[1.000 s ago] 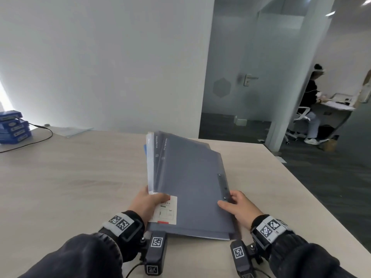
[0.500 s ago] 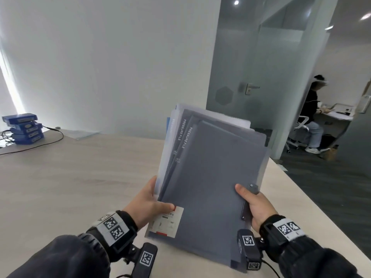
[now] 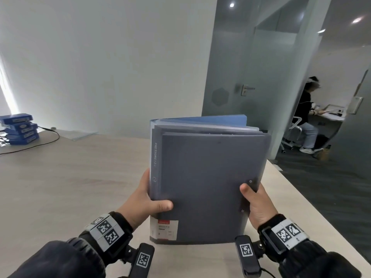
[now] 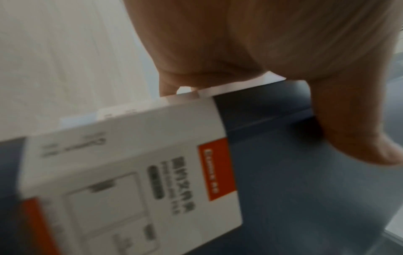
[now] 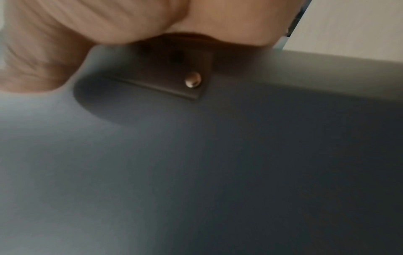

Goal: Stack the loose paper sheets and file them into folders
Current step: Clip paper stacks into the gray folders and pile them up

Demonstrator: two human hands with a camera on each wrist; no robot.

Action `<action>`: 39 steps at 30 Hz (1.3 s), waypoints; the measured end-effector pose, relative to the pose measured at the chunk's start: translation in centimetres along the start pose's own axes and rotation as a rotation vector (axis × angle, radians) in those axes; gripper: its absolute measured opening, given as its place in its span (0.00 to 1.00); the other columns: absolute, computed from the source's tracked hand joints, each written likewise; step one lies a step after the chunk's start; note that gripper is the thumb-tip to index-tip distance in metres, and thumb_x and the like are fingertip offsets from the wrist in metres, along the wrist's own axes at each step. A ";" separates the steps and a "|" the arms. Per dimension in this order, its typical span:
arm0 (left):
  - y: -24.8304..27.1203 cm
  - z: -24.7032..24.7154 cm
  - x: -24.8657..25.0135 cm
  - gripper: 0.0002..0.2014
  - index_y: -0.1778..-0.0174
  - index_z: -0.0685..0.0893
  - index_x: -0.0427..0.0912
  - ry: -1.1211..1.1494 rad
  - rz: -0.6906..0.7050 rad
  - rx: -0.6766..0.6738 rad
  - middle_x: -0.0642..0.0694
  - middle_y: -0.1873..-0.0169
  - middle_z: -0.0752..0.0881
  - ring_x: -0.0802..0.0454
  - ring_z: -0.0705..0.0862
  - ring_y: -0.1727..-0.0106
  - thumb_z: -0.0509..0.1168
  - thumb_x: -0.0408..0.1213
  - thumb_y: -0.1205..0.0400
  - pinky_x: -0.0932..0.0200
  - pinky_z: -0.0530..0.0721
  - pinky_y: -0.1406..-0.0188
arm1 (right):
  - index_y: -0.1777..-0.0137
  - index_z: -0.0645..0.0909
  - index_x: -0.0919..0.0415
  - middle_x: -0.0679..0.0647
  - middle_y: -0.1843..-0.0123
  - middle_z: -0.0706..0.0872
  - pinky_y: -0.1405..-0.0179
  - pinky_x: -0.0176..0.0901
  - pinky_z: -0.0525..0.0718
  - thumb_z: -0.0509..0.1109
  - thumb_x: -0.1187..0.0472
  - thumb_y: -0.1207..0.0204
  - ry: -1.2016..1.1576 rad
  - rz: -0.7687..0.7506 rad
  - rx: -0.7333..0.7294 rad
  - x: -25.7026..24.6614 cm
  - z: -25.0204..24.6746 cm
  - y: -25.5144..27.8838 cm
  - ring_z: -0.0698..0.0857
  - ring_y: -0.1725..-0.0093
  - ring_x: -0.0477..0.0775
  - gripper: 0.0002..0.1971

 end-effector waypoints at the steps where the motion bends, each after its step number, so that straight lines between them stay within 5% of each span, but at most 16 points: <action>1: -0.1 0.1 0.7 0.61 0.19 0.66 0.50 0.014 0.029 0.010 0.46 0.31 0.86 0.47 0.86 0.32 0.90 0.51 0.48 0.52 0.88 0.41 | 0.31 0.80 0.58 0.56 0.39 0.91 0.49 0.44 0.90 0.91 0.38 0.56 -0.017 -0.004 0.010 -0.2 0.2 0.2 0.90 0.39 0.56 0.51; 4: -0.3 0.5 2.1 0.63 0.16 0.64 0.51 0.018 0.091 0.032 0.48 0.28 0.84 0.49 0.84 0.29 0.89 0.57 0.46 0.54 0.87 0.39 | 0.31 0.80 0.55 0.56 0.38 0.91 0.49 0.47 0.90 0.88 0.29 0.61 -0.049 -0.018 0.024 -0.4 0.4 0.4 0.90 0.39 0.56 0.56; 10: -0.3 1.3 2.1 0.63 0.14 0.62 0.47 0.020 0.110 0.043 0.45 0.26 0.82 0.48 0.83 0.27 0.88 0.55 0.43 0.54 0.86 0.39 | 0.32 0.81 0.55 0.56 0.38 0.91 0.48 0.46 0.90 0.88 0.29 0.60 -0.031 -0.039 0.009 -0.5 0.3 0.9 0.90 0.39 0.55 0.55; 13: -0.5 1.2 1.0 0.60 0.18 0.66 0.47 0.006 0.059 0.020 0.44 0.30 0.85 0.47 0.85 0.30 0.89 0.50 0.45 0.55 0.87 0.41 | 0.39 0.89 0.49 0.54 0.39 0.92 0.47 0.43 0.89 0.89 0.43 0.47 0.033 0.015 -0.024 0.2 -0.5 1.1 0.89 0.38 0.54 0.33; 15: -0.5 1.0 -0.5 0.58 0.21 0.69 0.48 -0.013 -0.019 -0.004 0.43 0.33 0.87 0.46 0.87 0.33 0.90 0.51 0.47 0.53 0.89 0.42 | 0.40 0.89 0.50 0.53 0.38 0.92 0.44 0.42 0.88 0.78 0.56 0.35 0.086 0.074 -0.036 1.0 -1.0 1.4 0.88 0.34 0.55 0.21; 18: -0.3 0.4 -2.9 0.56 0.19 0.66 0.51 -0.095 -0.127 -0.056 0.43 0.30 0.85 0.45 0.85 0.30 0.89 0.41 0.43 0.45 0.87 0.36 | 0.33 0.83 0.57 0.54 0.36 0.91 0.36 0.47 0.83 0.89 0.47 0.46 0.173 0.162 -0.106 2.4 -1.4 1.9 0.87 0.33 0.56 0.39; 20: 0.0 0.1 -4.2 0.55 0.20 0.65 0.54 -0.164 -0.199 -0.102 0.45 0.31 0.85 0.50 0.85 0.30 0.88 0.33 0.40 0.50 0.87 0.36 | 0.30 0.81 0.59 0.55 0.36 0.90 0.39 0.43 0.85 0.92 0.40 0.55 0.225 0.222 -0.148 3.2 -1.6 2.2 0.88 0.34 0.55 0.50; 24: 0.3 -0.2 -5.4 0.46 0.23 0.66 0.55 -0.368 -0.301 -0.133 0.58 0.42 0.88 0.75 0.85 0.44 0.84 0.27 0.31 0.75 0.81 0.50 | 0.28 0.78 0.63 0.56 0.37 0.91 0.45 0.42 0.88 0.89 0.58 0.44 0.315 0.374 -0.191 5.7 -2.7 2.6 0.90 0.37 0.56 0.42; 27: -0.4 -0.8 -6.0 0.43 0.24 0.69 0.60 -0.485 -0.293 -0.070 0.66 0.45 0.88 0.80 0.82 0.44 0.85 0.38 0.30 0.76 0.79 0.49 | 0.33 0.82 0.59 0.53 0.42 0.93 0.46 0.48 0.89 0.92 0.47 0.50 0.378 0.406 -0.127 6.8 -3.5 2.1 0.91 0.42 0.55 0.43; 29: -1.3 -1.0 -6.4 0.37 0.28 0.73 0.59 -0.484 -0.310 0.004 0.61 0.45 0.89 0.75 0.85 0.47 0.84 0.38 0.28 0.76 0.80 0.55 | 0.36 0.84 0.60 0.55 0.43 0.93 0.45 0.54 0.89 0.91 0.48 0.46 0.366 0.411 -0.041 7.3 -4.0 1.3 0.92 0.44 0.57 0.37; 31: -2.3 -0.9 -6.9 0.31 0.33 0.76 0.57 -0.486 -0.345 0.053 0.54 0.48 0.90 0.64 0.89 0.51 0.83 0.38 0.28 0.71 0.83 0.60 | 0.36 0.84 0.63 0.58 0.43 0.93 0.46 0.54 0.90 0.87 0.64 0.35 0.337 0.432 0.010 7.5 -4.2 0.7 0.92 0.45 0.58 0.26; 34: -3.9 -0.2 -8.5 0.27 0.38 0.80 0.49 -0.444 -0.421 0.069 0.48 0.53 0.93 0.53 0.93 0.56 0.84 0.40 0.29 0.59 0.90 0.61 | 0.36 0.85 0.66 0.59 0.43 0.93 0.40 0.55 0.88 0.84 0.63 0.38 0.338 0.520 0.026 8.1 -5.2 0.2 0.92 0.43 0.61 0.28; 37: -5.5 1.1 -10.3 0.22 0.42 0.84 0.41 -0.396 -0.545 0.075 0.45 0.58 0.94 0.50 0.93 0.60 0.84 0.42 0.28 0.58 0.88 0.64 | 0.39 0.86 0.71 0.64 0.47 0.93 0.48 0.53 0.90 0.83 0.67 0.31 0.300 0.683 0.101 8.7 -7.2 0.1 0.92 0.46 0.66 0.21; 39: -6.5 2.3 -11.5 0.28 0.47 0.89 0.38 -0.407 -0.636 0.031 0.45 0.61 0.94 0.47 0.94 0.59 0.85 0.53 0.34 0.56 0.89 0.60 | 0.40 0.86 0.72 0.66 0.48 0.93 0.48 0.57 0.91 0.83 0.65 0.30 0.310 0.760 0.170 9.1 -9.0 -0.2 0.92 0.48 0.67 0.21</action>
Point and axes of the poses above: each hand's wrist, its own y-axis away from the middle knuckle, its own z-axis out of the palm, x = y × z, the point moved 6 cm from there along -y, towards the middle knuckle
